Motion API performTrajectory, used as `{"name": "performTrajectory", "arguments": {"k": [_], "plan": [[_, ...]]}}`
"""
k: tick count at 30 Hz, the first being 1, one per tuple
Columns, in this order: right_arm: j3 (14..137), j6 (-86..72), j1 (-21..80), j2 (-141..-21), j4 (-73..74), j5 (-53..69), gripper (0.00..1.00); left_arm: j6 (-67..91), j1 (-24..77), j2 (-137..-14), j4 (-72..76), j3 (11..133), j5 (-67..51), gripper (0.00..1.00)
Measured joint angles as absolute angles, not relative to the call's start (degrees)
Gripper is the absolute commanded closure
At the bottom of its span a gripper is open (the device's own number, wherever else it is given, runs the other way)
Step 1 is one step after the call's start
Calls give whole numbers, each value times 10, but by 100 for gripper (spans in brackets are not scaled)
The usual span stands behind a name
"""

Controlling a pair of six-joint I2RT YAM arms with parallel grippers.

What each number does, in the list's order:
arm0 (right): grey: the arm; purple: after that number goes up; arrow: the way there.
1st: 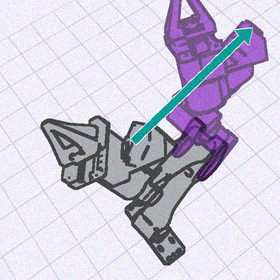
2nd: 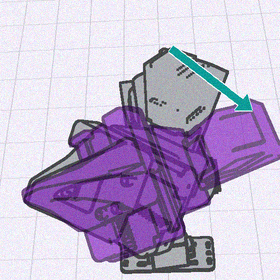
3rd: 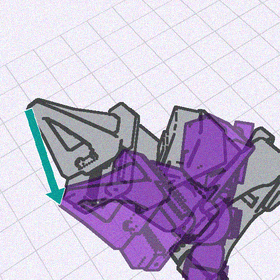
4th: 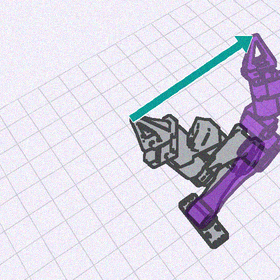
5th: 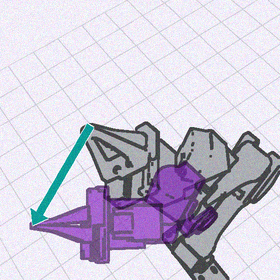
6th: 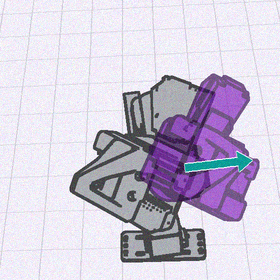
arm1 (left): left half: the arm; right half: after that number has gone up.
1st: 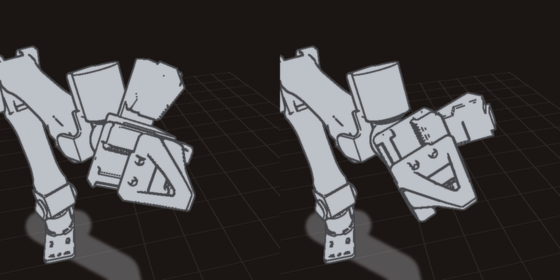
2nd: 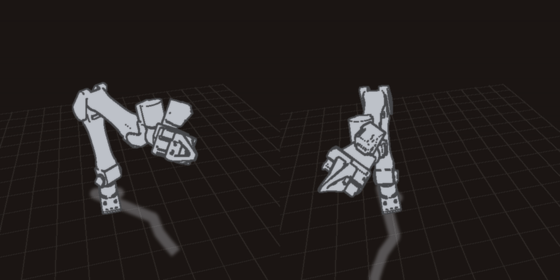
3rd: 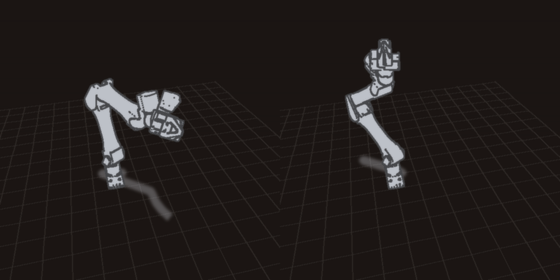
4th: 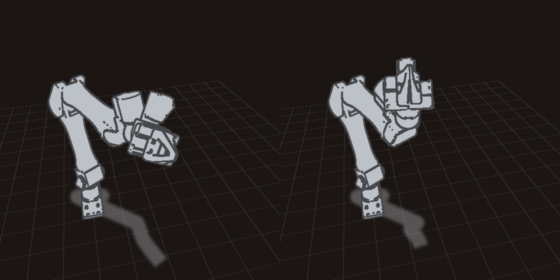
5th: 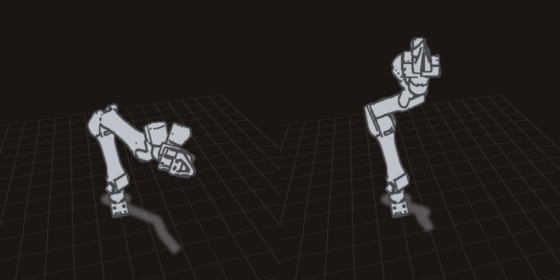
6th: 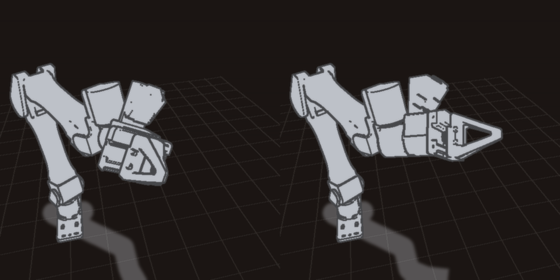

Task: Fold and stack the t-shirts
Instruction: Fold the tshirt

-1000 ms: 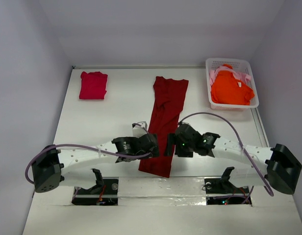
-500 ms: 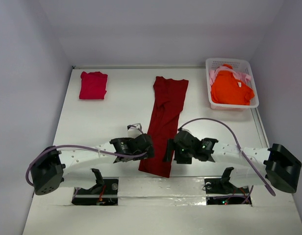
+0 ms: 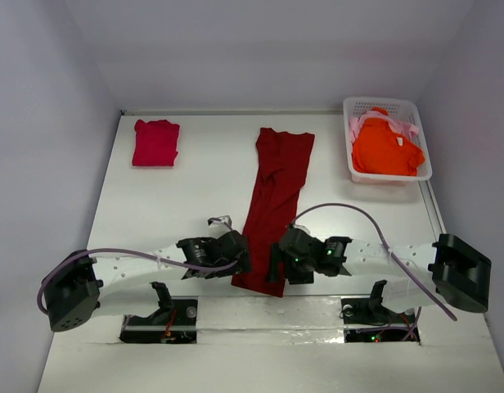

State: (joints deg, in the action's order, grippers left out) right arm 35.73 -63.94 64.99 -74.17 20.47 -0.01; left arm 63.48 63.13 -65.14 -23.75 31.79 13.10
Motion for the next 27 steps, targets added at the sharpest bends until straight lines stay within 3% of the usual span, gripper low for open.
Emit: {"name": "performTrajectory", "arguments": {"k": [22, 25, 26, 27], "plan": [[372, -641, 653, -767, 210, 0, 18, 646, 653, -667, -189, 306, 99, 45], [377, -638, 653, -773, 210, 0, 32, 649, 655, -659, -194, 305, 100, 52], [378, -637, 653, -774, 210, 0, 44, 650, 658, -655, -196, 305, 101, 55], [379, -633, 653, -776, 210, 0, 49, 650, 660, -651, -199, 305, 103, 62]]}}
